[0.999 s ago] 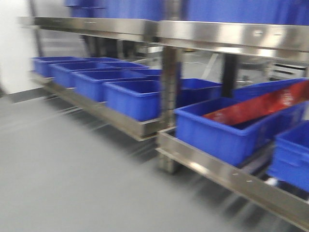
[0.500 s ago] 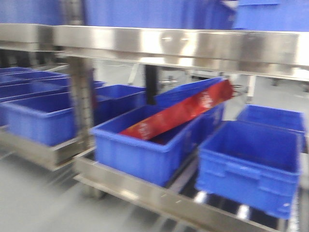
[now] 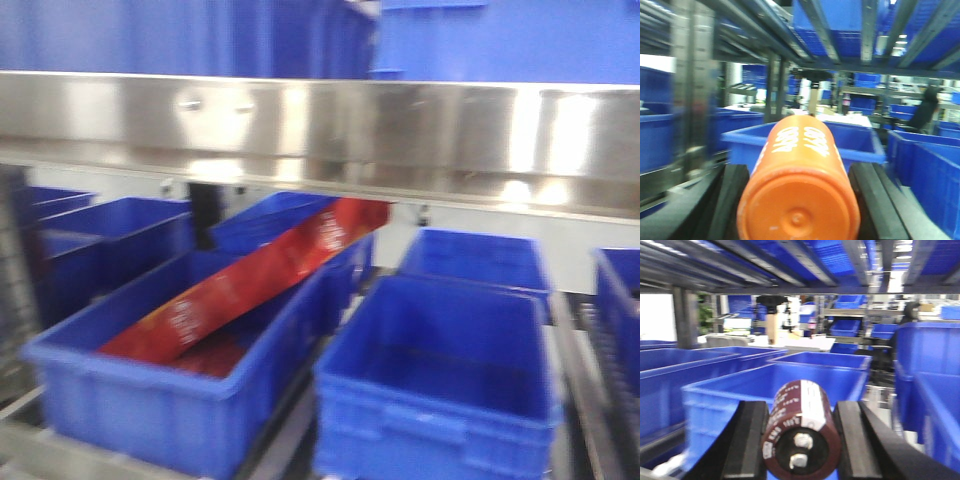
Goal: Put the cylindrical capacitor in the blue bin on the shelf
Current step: 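Move both held cylinders forward over a blue bin on the shelf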
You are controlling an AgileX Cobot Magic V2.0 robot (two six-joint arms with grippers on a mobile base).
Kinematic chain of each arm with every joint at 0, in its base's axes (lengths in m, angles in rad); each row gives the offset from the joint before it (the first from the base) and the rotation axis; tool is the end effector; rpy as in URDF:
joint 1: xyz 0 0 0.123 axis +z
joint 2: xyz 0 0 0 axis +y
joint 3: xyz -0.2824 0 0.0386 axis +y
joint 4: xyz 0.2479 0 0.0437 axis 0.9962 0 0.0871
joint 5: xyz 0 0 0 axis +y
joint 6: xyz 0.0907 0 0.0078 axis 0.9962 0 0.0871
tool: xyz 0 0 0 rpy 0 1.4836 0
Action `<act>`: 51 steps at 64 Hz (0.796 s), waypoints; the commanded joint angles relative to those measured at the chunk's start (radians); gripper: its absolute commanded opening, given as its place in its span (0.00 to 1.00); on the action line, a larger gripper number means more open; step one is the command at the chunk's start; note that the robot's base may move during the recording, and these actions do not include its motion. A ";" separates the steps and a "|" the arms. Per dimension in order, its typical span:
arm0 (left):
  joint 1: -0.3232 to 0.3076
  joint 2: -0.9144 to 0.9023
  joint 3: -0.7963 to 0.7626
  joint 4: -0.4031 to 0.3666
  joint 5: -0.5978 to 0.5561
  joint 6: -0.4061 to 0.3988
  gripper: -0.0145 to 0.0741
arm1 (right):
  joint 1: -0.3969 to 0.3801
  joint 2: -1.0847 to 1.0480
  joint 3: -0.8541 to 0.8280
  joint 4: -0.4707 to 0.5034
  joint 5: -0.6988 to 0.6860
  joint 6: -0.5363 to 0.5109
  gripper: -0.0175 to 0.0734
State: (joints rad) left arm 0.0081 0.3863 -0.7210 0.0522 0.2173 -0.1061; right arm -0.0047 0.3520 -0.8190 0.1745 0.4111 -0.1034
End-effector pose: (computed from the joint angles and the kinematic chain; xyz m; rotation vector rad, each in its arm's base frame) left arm 0.0619 0.0015 0.4063 -0.0526 1.3650 -0.0318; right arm 0.0398 0.0061 0.4206 -0.0136 1.4231 0.0924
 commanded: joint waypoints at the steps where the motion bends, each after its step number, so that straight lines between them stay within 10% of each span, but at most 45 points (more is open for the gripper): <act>1: -0.004 -0.002 -0.001 0.003 -0.025 -0.004 0.04 | -0.002 -0.003 -0.003 -0.007 -0.026 -0.004 0.01; 51: -0.004 -0.002 -0.001 0.003 -0.025 -0.004 0.04 | -0.002 -0.003 -0.003 -0.007 -0.026 -0.004 0.01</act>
State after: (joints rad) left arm 0.0081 0.3863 -0.7210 0.0522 0.2173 -0.1061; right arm -0.0047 0.3520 -0.8190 0.1745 0.4111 -0.1034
